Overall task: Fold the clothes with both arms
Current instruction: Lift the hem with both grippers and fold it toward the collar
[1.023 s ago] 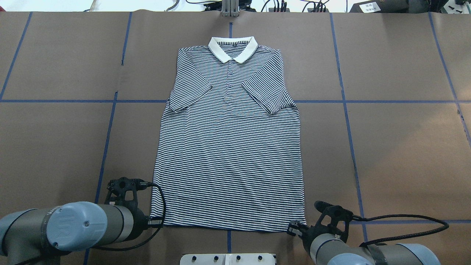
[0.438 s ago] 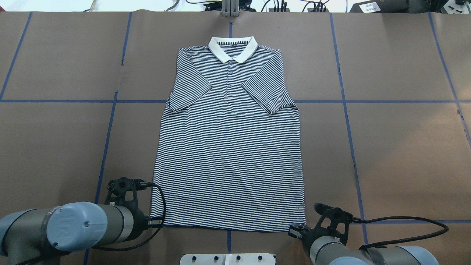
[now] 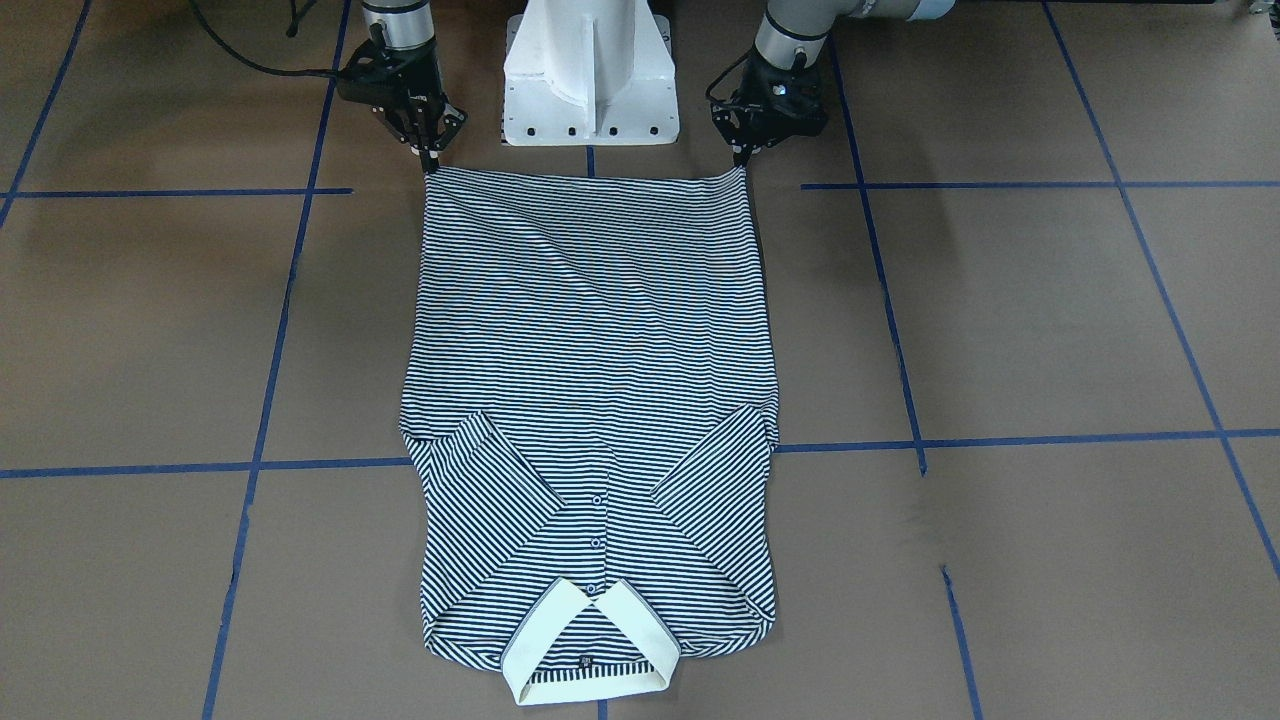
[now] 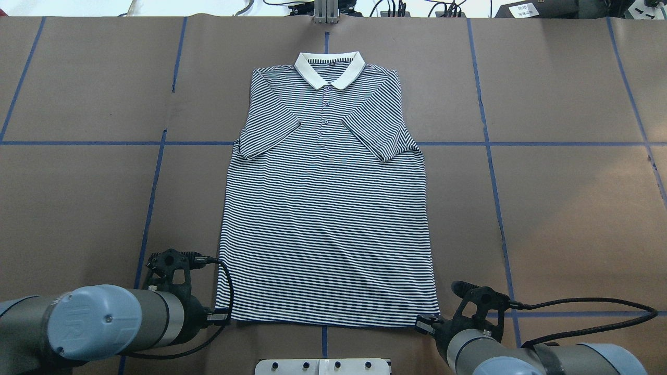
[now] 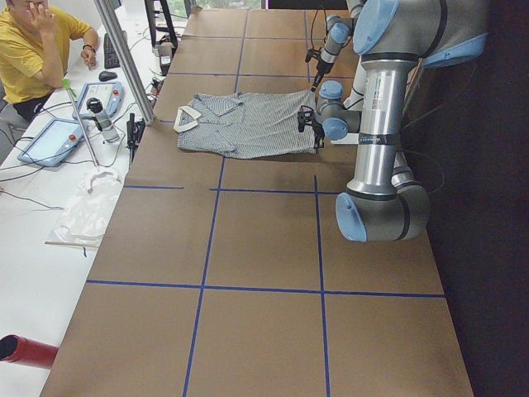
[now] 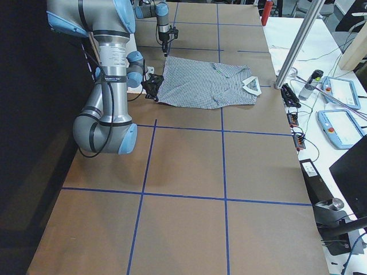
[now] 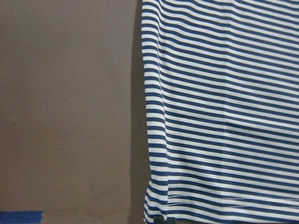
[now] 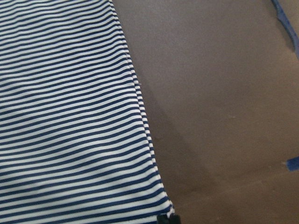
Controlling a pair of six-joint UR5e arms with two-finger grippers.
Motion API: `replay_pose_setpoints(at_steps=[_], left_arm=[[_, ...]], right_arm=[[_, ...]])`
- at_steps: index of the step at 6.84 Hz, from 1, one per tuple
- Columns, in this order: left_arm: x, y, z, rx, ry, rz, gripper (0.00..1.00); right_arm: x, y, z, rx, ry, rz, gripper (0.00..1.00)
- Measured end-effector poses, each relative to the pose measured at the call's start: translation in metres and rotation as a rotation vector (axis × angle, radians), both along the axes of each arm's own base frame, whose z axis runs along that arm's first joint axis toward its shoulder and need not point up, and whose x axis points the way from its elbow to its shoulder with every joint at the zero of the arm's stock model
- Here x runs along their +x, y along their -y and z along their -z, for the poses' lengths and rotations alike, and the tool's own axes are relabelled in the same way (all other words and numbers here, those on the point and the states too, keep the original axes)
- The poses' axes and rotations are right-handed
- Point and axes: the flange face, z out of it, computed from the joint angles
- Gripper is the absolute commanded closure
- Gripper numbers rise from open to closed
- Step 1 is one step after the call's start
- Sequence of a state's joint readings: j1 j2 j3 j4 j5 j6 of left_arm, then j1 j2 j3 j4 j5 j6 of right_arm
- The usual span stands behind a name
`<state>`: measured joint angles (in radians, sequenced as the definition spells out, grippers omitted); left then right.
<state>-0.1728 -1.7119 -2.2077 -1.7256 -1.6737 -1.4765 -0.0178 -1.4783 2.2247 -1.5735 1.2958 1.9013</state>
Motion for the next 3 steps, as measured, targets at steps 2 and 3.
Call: replay_pose_setpoints(at_steps=[2,3], left_arm=[[-0.073,-0.018,0.086,-0.046,-0.006,-0.063,1.00],[-0.102,-0.019,0.121,-0.061,-0.016,-0.068,1.00]], right_arm=[[0.066,-0.008,0.063,-0.025,0.028,0.059,1.00],[0.106,-0.016,0.095,-0.041,0.050,0.096,1.00]])
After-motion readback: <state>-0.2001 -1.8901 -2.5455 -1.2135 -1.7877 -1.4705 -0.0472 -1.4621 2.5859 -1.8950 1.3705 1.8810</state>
